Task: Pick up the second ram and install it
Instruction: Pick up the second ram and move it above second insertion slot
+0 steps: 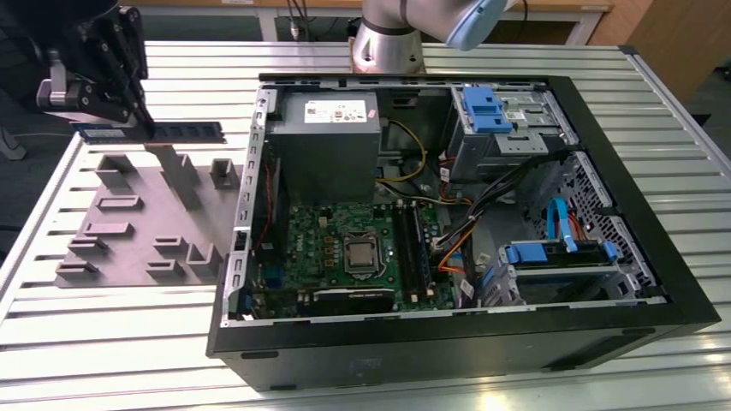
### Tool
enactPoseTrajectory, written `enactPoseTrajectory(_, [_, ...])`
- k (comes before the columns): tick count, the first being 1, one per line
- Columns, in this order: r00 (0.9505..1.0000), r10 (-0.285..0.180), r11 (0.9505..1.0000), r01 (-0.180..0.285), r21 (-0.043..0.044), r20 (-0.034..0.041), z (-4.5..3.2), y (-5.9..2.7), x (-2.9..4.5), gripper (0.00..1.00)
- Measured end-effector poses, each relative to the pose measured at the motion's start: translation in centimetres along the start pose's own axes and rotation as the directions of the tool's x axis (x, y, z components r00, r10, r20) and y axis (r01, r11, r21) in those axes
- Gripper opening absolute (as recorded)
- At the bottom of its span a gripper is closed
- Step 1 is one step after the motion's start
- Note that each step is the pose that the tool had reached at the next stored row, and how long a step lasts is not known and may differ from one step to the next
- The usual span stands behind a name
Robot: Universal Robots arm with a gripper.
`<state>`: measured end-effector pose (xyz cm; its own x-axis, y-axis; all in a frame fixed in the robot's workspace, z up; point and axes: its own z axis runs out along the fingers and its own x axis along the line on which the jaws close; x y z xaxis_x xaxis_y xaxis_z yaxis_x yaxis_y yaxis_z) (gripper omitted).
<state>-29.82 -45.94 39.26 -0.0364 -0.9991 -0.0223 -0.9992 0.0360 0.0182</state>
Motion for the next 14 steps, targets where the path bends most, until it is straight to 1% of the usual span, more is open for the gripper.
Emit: enactPoseTrajectory(14, [1.0,0.0,1.0,0.0,0.0,0.0,-0.02,-0.77,-0.03,0.14])
